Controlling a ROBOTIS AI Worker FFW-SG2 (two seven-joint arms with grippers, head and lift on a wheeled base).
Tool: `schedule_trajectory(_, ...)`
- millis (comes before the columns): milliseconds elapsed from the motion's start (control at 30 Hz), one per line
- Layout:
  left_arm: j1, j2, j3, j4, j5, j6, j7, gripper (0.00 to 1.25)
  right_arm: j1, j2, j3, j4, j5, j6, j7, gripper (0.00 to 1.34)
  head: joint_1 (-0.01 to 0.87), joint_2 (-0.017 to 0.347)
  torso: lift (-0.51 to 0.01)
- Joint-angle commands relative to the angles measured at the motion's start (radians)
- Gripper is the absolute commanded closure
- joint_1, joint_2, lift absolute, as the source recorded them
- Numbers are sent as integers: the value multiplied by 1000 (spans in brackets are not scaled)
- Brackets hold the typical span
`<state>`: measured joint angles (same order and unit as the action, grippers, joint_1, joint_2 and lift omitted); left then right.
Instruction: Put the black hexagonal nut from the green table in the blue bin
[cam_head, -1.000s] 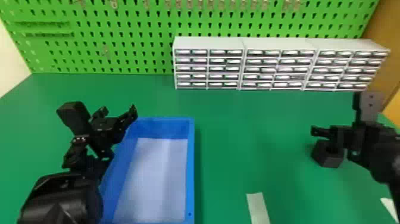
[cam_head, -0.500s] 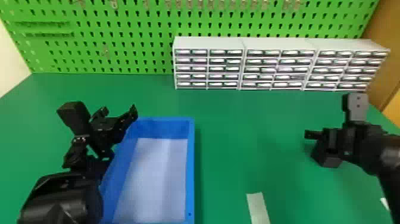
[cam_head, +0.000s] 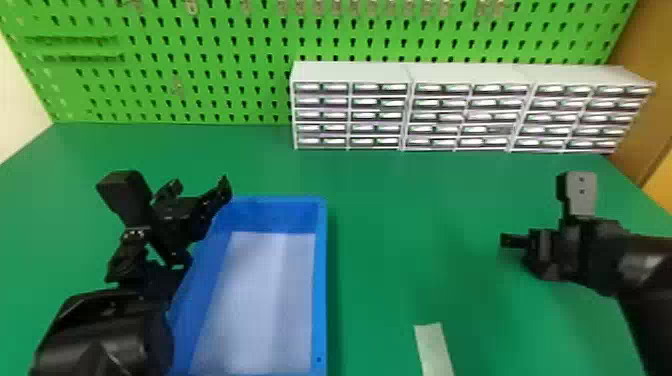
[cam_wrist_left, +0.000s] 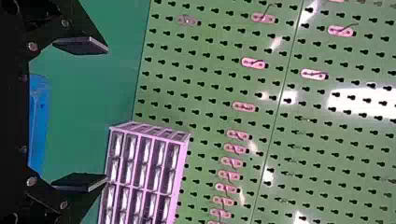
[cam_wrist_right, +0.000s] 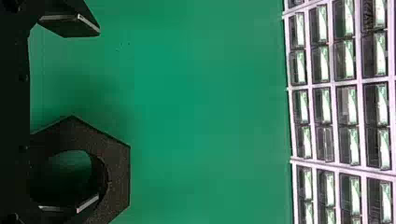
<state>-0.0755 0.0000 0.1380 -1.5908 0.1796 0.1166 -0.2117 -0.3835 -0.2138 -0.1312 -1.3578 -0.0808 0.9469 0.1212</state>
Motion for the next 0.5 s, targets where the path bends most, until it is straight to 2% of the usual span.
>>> schedule_trajectory(0, 0, -3, 0, 0, 0, 0, 0, 292, -3, 7, -1, 14, 10, -4, 0, 78, 686, 51, -97)
schedule_trajectory(467, 3, -3, 0, 2, -2, 0, 0, 292, -17, 20, -30, 69, 12, -17, 0, 78, 686, 51, -97)
